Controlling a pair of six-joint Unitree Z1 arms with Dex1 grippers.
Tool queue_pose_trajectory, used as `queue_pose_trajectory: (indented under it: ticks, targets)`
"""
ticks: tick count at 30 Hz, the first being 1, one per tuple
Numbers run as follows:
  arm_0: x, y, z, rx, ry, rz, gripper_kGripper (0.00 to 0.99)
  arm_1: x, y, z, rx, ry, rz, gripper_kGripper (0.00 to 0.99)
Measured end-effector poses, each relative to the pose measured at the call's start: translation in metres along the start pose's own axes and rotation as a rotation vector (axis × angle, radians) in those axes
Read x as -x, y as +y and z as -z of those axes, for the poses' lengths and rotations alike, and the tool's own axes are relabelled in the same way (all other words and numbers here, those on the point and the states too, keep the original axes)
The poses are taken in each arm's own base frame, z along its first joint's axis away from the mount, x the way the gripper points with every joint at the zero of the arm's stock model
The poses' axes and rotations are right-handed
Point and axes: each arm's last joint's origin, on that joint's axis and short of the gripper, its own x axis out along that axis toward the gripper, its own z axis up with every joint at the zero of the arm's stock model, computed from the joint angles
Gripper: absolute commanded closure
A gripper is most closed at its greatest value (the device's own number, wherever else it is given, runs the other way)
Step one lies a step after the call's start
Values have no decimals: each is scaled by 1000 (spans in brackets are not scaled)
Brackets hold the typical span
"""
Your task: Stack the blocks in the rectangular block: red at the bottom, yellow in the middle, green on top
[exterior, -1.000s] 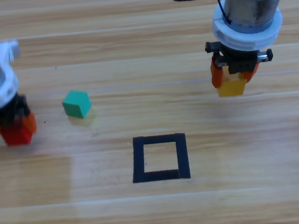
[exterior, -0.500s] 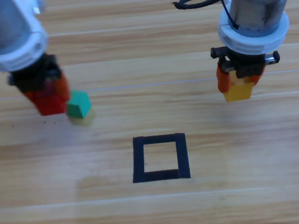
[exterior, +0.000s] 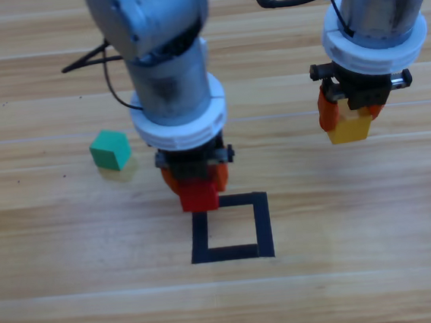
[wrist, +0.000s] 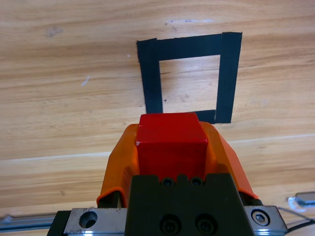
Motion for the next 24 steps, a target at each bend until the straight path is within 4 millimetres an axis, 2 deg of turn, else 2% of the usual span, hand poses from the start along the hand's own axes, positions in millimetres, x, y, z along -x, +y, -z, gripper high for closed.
queue_pose_trajectory:
  ticks: [4,8,24]
  targets:
    - [-18,-14,3,34,20,-34,921,-1,0,0,0,-3,-2,990]
    - [-27,-20,6,33,31,-48,919,-1,0,0,0,-4,-3,990]
    - [-34,-34,0,75,7,-39,910,-2,0,0,0,-4,-3,990]
